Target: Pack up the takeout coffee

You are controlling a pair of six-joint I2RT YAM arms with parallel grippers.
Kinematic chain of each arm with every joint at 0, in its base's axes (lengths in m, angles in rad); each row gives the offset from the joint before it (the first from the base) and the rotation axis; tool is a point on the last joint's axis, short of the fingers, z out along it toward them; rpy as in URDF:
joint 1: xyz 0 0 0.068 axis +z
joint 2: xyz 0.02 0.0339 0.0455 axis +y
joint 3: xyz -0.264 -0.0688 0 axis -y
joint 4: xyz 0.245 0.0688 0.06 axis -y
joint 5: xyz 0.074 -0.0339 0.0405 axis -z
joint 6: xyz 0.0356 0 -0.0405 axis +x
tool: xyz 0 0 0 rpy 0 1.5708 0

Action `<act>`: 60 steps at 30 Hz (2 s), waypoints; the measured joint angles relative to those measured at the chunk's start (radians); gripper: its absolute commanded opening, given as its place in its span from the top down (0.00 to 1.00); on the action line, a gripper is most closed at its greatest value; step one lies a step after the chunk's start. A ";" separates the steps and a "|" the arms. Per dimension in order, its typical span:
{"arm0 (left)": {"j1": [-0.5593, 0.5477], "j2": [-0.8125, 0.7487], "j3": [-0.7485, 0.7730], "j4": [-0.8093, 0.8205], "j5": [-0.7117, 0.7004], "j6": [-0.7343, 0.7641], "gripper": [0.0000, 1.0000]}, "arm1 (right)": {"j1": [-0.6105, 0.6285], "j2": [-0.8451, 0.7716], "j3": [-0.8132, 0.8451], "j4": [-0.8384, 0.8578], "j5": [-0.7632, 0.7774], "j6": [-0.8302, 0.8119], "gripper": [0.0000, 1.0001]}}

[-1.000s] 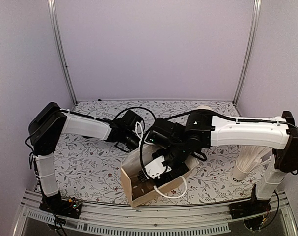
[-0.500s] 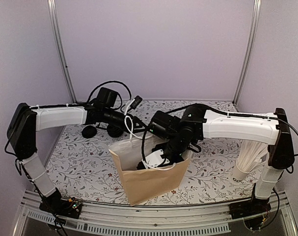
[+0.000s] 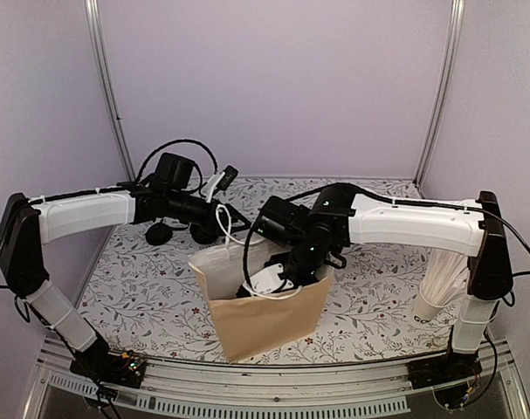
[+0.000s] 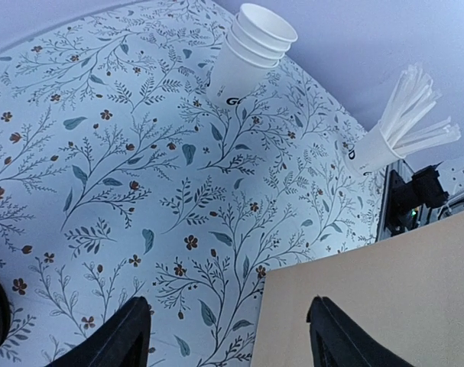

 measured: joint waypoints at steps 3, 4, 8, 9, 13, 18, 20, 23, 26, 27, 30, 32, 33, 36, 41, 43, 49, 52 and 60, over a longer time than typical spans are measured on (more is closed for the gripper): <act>0.008 -0.015 -0.003 -0.007 -0.013 0.003 0.27 | 0.000 0.024 0.032 -0.008 0.008 0.021 0.41; 0.011 -0.019 -0.003 -0.007 -0.016 0.004 0.26 | 0.000 0.026 0.035 -0.008 0.010 0.026 0.41; 0.027 -0.029 -0.005 -0.008 -0.024 0.004 0.26 | 0.004 0.019 0.022 0.001 0.028 0.047 0.41; 0.029 -0.029 -0.006 -0.008 -0.024 0.004 0.26 | 0.006 0.013 0.013 0.008 0.034 0.050 0.41; 0.034 -0.030 -0.007 -0.014 -0.028 0.004 0.26 | 0.014 0.000 -0.006 0.024 0.055 0.064 0.41; 0.038 -0.051 -0.007 -0.035 -0.036 0.005 0.26 | 0.016 0.013 0.011 0.021 0.077 0.087 0.41; 0.040 -0.063 -0.008 -0.040 -0.039 0.006 0.26 | 0.017 0.024 0.027 0.019 0.089 0.094 0.41; 0.041 -0.077 -0.012 -0.045 -0.041 0.006 0.26 | 0.022 0.035 0.041 0.016 0.108 0.102 0.41; 0.043 -0.080 -0.014 -0.050 -0.042 0.006 0.26 | 0.026 0.037 0.041 0.016 0.118 0.112 0.41; 0.044 -0.080 -0.014 -0.053 -0.042 0.006 0.26 | 0.027 0.037 0.041 0.016 0.121 0.114 0.41; 0.046 -0.080 -0.014 -0.058 -0.045 0.006 0.26 | 0.027 0.044 0.051 0.010 0.120 0.119 0.40; 0.047 -0.080 -0.014 -0.062 -0.046 0.007 0.26 | 0.026 0.049 0.058 0.006 0.120 0.120 0.40; 0.047 -0.080 -0.014 -0.064 -0.046 0.007 0.25 | 0.026 0.051 0.061 0.004 0.119 0.120 0.40; 0.050 -0.081 -0.014 -0.068 -0.046 0.007 0.25 | 0.019 0.060 0.074 -0.007 0.106 0.120 0.41; 0.052 -0.081 -0.014 -0.068 -0.045 0.007 0.26 | -0.010 0.081 0.101 -0.029 0.058 0.119 0.41; 0.052 -0.081 -0.014 -0.068 -0.045 0.007 0.25 | -0.014 0.091 0.115 -0.041 0.051 0.120 0.41; 0.053 -0.081 -0.014 -0.069 -0.045 0.007 0.25 | 0.005 0.095 0.121 -0.051 0.089 0.137 0.40; 0.053 -0.081 -0.014 -0.069 -0.045 0.008 0.25 | 0.013 0.081 0.095 -0.032 0.106 0.142 0.39; 0.057 -0.081 -0.014 -0.070 -0.045 0.011 0.25 | 0.012 0.061 0.063 -0.003 0.104 0.142 0.32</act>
